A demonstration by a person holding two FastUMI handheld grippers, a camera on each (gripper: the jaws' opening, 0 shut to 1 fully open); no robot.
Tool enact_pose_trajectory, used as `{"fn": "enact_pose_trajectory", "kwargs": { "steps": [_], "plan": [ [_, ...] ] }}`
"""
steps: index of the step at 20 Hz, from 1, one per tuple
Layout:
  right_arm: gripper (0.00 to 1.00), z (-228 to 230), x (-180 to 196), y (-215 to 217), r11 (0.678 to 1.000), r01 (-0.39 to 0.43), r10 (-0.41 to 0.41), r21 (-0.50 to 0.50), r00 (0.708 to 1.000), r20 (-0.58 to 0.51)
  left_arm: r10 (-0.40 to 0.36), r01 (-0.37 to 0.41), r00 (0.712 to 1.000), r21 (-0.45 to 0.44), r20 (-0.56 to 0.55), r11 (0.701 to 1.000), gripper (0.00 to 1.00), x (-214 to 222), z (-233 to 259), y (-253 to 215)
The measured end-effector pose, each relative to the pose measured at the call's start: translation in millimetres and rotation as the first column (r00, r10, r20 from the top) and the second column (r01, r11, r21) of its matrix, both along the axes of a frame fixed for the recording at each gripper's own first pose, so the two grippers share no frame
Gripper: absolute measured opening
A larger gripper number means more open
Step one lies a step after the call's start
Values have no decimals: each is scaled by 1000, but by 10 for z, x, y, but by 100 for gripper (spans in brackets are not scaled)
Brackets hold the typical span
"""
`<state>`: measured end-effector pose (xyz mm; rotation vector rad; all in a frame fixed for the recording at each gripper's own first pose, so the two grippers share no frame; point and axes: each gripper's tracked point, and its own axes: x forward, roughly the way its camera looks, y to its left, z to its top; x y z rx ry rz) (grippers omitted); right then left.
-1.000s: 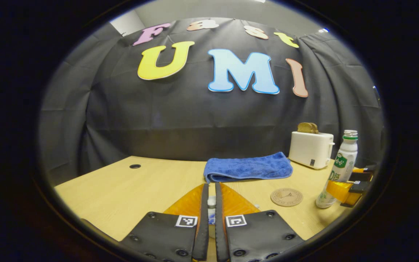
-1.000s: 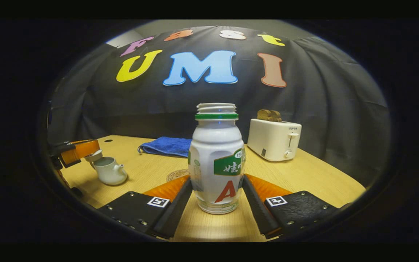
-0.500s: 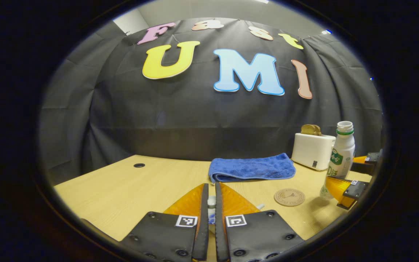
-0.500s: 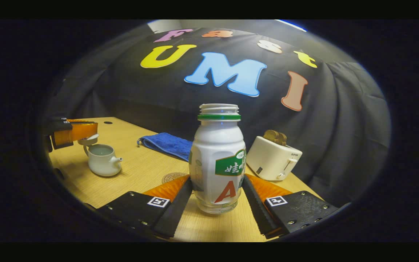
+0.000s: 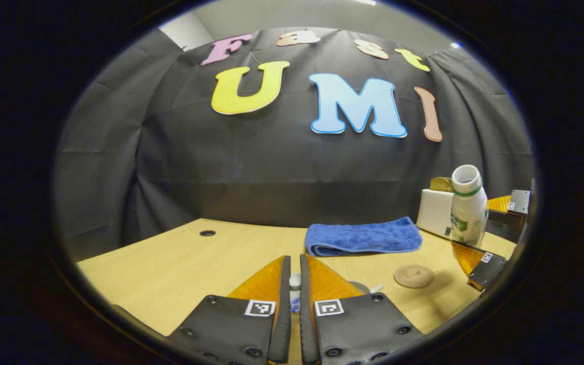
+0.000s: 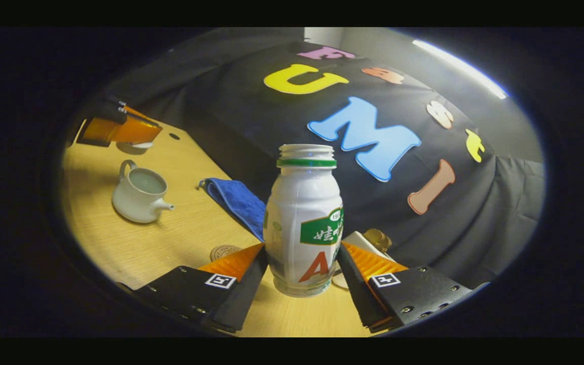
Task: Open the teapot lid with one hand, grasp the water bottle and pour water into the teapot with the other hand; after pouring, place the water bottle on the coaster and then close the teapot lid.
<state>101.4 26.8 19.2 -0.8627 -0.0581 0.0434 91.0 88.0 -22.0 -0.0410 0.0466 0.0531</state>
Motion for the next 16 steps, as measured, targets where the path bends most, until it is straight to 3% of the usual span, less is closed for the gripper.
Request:
{"fn": "enact_pose_trajectory", "kwargs": {
  "steps": [3,5,11,16],
  "plan": [
    [82,23,32,99,994,-24,26,-111,1000,17,21,-21,1000,-7,-1,1000,14,-15,10,92],
    [82,15,67,182,986,-40,44,-164,999,21,49,-49,999,3,-3,999,18,-31,6,186],
    [82,-7,164,450,940,-83,100,-332,994,36,87,-87,996,19,-9,996,14,-56,-31,389],
    [81,-41,176,583,908,-106,131,-405,991,33,115,-114,993,14,-39,993,18,-139,-156,595]
  ]
}}
